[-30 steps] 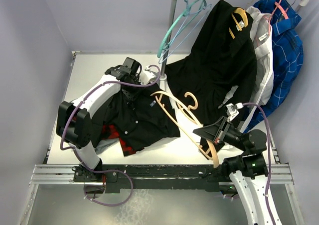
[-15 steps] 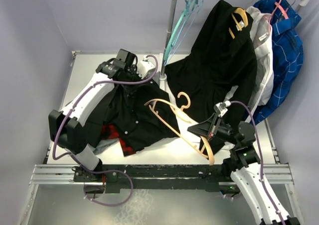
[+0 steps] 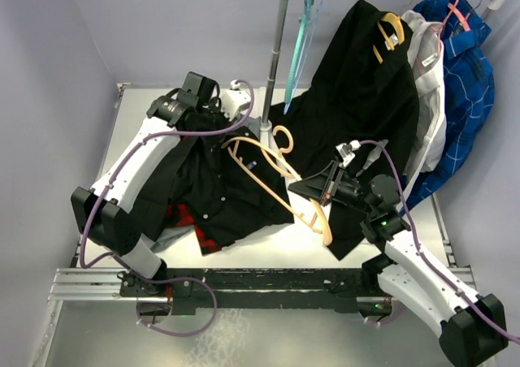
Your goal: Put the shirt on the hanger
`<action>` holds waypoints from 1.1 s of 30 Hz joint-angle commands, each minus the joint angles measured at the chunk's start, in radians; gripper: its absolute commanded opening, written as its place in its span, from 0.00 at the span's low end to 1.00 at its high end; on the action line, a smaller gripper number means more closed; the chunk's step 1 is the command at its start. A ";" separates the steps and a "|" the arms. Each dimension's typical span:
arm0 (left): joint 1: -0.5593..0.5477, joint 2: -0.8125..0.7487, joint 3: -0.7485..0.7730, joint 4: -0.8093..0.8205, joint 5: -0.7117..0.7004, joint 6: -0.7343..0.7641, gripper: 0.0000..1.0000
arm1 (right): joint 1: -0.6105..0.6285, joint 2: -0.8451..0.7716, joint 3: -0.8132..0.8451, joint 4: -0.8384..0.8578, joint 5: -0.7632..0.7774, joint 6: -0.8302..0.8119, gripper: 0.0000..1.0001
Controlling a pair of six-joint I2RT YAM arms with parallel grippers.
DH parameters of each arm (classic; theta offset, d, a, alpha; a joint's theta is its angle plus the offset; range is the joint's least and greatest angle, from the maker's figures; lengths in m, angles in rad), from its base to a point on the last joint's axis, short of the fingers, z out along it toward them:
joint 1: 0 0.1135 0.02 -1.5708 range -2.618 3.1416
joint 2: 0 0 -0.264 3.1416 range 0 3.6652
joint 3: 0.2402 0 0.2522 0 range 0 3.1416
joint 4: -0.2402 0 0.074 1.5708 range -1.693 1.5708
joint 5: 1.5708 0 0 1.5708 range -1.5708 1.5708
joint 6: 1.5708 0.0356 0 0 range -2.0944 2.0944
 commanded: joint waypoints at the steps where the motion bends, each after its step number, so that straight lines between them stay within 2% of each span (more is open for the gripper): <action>1: 0.001 -0.056 0.060 0.017 0.026 -0.025 0.00 | 0.015 0.041 -0.001 0.253 0.090 0.007 0.00; 9: 0.001 -0.047 0.069 0.011 0.041 -0.032 0.00 | 0.112 0.144 -0.025 0.412 0.169 0.027 0.00; 14: 0.001 -0.046 0.083 0.004 0.045 -0.036 0.00 | 0.154 0.194 -0.034 0.453 0.212 0.021 0.00; 18: 0.001 -0.047 0.095 0.005 0.047 -0.035 0.00 | 0.203 0.284 -0.047 0.577 0.246 0.064 0.00; 22: 0.001 -0.045 0.094 0.010 0.035 -0.033 0.00 | 0.252 0.345 -0.055 0.614 0.296 0.059 0.00; 27: 0.001 -0.057 0.077 -0.008 0.111 -0.032 0.00 | 0.264 0.442 -0.081 0.814 0.343 0.076 0.00; 33: 0.001 -0.106 -0.004 -0.017 0.175 -0.019 0.00 | 0.263 0.559 -0.040 0.920 0.360 0.069 0.00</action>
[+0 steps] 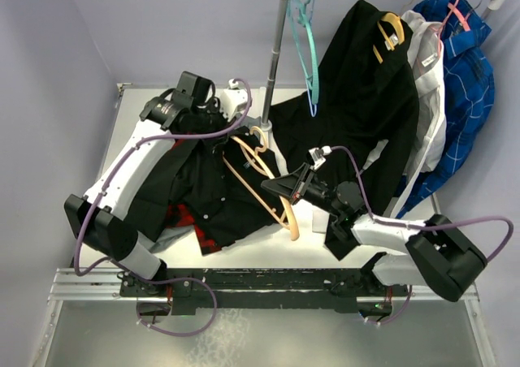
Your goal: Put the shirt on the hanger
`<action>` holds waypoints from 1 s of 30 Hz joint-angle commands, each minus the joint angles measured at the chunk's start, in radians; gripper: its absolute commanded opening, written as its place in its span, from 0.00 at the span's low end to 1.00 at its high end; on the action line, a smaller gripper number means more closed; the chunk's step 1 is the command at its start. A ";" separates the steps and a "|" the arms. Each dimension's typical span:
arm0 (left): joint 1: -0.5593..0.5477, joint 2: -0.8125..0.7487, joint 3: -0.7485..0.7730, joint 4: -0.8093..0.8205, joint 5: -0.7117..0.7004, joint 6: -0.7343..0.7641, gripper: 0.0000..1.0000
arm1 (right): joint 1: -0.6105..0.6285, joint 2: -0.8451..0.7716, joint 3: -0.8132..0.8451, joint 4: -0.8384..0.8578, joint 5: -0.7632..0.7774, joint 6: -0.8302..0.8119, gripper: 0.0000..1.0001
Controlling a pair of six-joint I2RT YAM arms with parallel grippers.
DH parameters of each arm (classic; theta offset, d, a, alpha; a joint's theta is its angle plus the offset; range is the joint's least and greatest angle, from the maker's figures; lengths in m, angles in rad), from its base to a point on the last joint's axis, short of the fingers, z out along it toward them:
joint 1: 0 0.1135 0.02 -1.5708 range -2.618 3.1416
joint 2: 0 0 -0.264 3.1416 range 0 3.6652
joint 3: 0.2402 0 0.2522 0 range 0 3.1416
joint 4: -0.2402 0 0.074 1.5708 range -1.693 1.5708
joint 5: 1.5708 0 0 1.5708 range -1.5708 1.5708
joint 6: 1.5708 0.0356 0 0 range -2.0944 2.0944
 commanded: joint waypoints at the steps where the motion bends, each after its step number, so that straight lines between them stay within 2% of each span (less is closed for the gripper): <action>1: 0.001 -0.081 -0.041 0.003 0.088 -0.008 0.00 | 0.003 0.096 0.045 0.268 0.046 0.019 0.00; 6: 0.001 -0.093 -0.043 -0.013 0.125 -0.010 0.00 | 0.010 0.318 0.062 0.560 0.061 0.103 0.00; 8: 0.001 -0.099 -0.046 -0.016 0.141 -0.011 0.00 | 0.015 0.389 0.081 0.625 0.060 0.128 0.00; 20: 0.001 -0.110 -0.129 -0.015 0.161 -0.007 0.00 | 0.021 0.456 0.186 0.632 0.039 0.028 0.00; 25: 0.001 -0.114 -0.136 -0.016 0.158 -0.005 0.00 | 0.019 0.466 0.172 0.632 0.067 -0.010 0.00; 30: 0.001 -0.117 -0.141 -0.038 0.215 -0.005 0.00 | 0.017 0.498 0.169 0.633 0.091 -0.047 0.00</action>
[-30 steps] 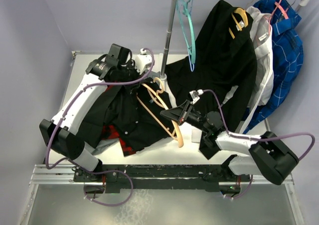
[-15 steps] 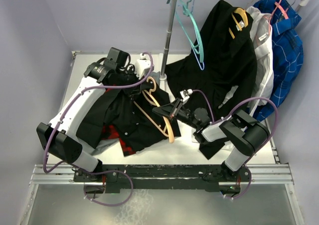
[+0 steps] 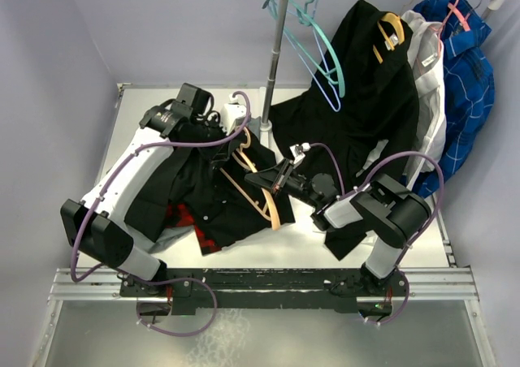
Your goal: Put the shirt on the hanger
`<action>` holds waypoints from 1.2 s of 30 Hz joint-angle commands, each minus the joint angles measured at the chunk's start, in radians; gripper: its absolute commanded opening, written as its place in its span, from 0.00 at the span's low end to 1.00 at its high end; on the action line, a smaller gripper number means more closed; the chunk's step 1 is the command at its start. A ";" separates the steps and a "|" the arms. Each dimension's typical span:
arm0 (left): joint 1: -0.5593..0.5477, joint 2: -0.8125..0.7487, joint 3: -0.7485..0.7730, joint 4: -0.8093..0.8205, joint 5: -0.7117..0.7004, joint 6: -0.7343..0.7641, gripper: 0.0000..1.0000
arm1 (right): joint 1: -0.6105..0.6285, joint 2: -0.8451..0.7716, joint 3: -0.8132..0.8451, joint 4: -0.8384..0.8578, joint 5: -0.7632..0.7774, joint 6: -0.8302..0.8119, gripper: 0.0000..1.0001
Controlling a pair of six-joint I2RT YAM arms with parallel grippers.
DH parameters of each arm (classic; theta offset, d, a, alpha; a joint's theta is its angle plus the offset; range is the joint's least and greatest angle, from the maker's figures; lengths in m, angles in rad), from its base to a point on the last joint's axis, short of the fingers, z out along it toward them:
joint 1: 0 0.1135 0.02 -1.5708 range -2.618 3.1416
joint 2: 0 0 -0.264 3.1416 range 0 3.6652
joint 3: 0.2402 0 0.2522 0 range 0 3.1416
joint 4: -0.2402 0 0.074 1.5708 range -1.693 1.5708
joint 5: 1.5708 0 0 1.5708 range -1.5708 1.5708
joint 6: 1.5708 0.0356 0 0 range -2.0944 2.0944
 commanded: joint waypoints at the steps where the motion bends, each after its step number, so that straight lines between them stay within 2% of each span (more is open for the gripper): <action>1: 0.001 -0.050 -0.004 -0.009 0.079 -0.005 0.00 | -0.003 0.022 0.019 0.321 0.055 -0.064 0.00; 10: 0.001 -0.064 -0.083 -0.058 0.116 0.035 0.01 | -0.024 0.029 0.042 0.321 0.064 -0.055 0.00; 11: 0.001 -0.064 -0.094 -0.056 0.121 0.038 0.11 | -0.024 0.033 0.042 0.320 0.063 -0.055 0.00; 12: 0.001 -0.062 -0.100 -0.055 0.132 0.048 0.29 | -0.025 0.037 0.038 0.321 0.065 -0.054 0.00; 13: 0.001 -0.059 -0.099 -0.063 0.146 0.069 0.49 | -0.025 0.041 0.032 0.321 0.067 -0.055 0.00; 14: 0.001 -0.058 -0.093 -0.077 0.163 0.110 0.74 | -0.026 0.044 0.028 0.321 0.067 -0.058 0.00; 15: 0.001 -0.056 -0.080 -0.106 0.188 0.175 0.83 | -0.024 0.049 0.024 0.321 0.067 -0.061 0.00; 17: 0.003 -0.073 -0.044 -0.229 0.265 0.397 0.85 | -0.024 0.053 0.013 0.321 0.068 -0.066 0.00; 19: 0.027 -0.139 -0.075 -0.209 0.286 0.599 0.87 | -0.025 0.053 0.002 0.321 0.075 -0.075 0.00; 21: 0.093 -0.173 -0.104 -0.237 0.368 0.856 0.90 | -0.025 0.057 -0.003 0.321 0.078 -0.083 0.00; 23: 0.152 -0.102 -0.045 -0.302 0.413 1.000 0.90 | -0.025 0.064 -0.003 0.321 0.081 -0.083 0.00; 26: 0.231 0.114 0.177 -0.504 0.500 1.181 0.90 | -0.026 0.073 -0.001 0.321 0.083 -0.088 0.00; 28: 0.252 0.246 0.281 -0.545 0.536 1.199 0.90 | -0.026 0.076 -0.003 0.321 0.086 -0.093 0.00; 33: 0.265 0.353 0.314 -0.544 0.541 1.407 0.92 | -0.026 0.081 -0.003 0.321 0.081 -0.101 0.00; 36: 0.265 0.462 0.424 -0.545 0.545 1.384 0.93 | -0.025 0.075 -0.001 0.321 0.075 -0.110 0.00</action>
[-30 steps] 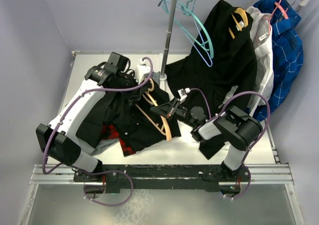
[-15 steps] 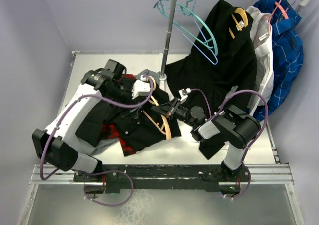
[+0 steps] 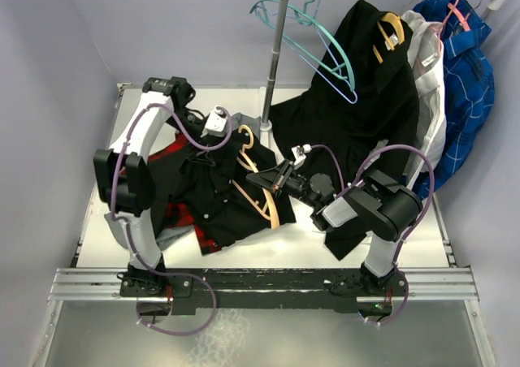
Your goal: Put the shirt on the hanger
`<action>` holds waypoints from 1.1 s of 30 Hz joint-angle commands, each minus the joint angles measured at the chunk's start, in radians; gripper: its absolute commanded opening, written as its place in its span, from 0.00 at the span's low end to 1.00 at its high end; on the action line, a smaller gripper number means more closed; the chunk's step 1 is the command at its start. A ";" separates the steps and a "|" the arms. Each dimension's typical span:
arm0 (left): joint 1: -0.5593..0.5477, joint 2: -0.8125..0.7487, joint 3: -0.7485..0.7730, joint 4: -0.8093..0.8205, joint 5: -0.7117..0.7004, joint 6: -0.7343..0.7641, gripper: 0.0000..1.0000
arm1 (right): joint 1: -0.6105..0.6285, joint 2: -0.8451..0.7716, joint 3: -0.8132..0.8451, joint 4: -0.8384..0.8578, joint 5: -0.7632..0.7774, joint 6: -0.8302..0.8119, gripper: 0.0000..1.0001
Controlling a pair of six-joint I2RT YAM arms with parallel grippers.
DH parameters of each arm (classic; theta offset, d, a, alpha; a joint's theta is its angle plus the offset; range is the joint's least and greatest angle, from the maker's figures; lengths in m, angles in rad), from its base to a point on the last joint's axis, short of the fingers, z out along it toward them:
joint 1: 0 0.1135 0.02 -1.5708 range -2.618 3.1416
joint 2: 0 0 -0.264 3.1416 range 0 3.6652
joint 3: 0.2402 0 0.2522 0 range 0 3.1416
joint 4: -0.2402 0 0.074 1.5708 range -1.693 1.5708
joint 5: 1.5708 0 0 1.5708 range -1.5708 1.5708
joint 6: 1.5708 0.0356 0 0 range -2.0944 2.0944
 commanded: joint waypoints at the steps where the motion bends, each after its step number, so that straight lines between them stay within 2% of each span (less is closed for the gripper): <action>1: 0.001 0.103 0.181 -0.064 0.079 0.129 0.93 | -0.008 -0.004 0.001 0.299 0.041 -0.050 0.00; 5: 0.001 0.206 0.312 -0.064 0.074 0.112 0.94 | -0.007 -0.007 0.007 0.299 0.033 -0.061 0.00; 11: 0.001 0.259 0.393 -0.063 0.118 0.090 1.00 | -0.007 0.022 0.022 0.299 0.020 -0.069 0.00; 23: -0.045 0.271 0.267 -0.064 0.113 0.006 0.99 | -0.008 0.076 0.075 0.299 -0.015 -0.077 0.00; 27: -0.067 0.276 0.242 -0.064 0.103 0.001 0.90 | -0.009 0.071 0.072 0.299 -0.020 -0.081 0.00; 33: -0.088 0.274 0.234 -0.064 0.096 -0.001 0.55 | -0.014 0.057 0.061 0.299 -0.021 -0.091 0.00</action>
